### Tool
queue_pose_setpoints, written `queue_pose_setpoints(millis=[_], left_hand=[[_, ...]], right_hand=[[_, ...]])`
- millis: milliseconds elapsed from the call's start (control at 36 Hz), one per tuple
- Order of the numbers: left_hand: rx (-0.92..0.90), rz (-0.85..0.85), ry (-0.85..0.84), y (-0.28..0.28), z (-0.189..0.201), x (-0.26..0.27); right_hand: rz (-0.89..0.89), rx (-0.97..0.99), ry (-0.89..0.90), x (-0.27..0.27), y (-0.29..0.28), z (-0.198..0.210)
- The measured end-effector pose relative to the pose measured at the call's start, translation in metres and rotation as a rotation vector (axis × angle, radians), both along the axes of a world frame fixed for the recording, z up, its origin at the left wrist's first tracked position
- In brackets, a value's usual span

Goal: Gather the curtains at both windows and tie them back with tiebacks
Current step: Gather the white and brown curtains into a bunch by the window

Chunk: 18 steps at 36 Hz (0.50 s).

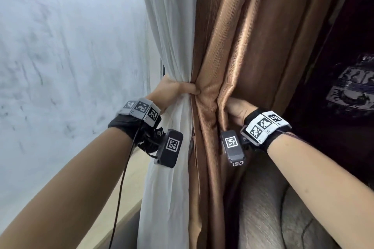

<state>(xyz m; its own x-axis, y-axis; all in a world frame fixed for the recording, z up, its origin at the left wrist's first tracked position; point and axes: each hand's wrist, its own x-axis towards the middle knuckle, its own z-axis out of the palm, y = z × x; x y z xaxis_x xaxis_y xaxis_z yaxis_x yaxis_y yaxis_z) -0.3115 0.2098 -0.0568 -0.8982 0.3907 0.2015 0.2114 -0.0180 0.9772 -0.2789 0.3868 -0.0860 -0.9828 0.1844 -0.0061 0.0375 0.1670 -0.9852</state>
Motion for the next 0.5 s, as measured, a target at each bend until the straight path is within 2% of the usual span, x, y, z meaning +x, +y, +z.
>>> queue_pose_setpoints(millis=[222,361,500], left_hand=[[0.052,0.066,0.001,0.004,-0.005,-0.011],[0.105,0.203,0.059,0.012,-0.014,-0.022],[0.025,0.31,0.108,0.017,-0.018,-0.029]], right_hand=[[-0.23,0.217,0.245,0.004,-0.011,0.01],[-0.352,0.17,0.249,0.004,-0.008,0.009],[-0.35,0.124,0.271,0.017,-0.015,0.003]])
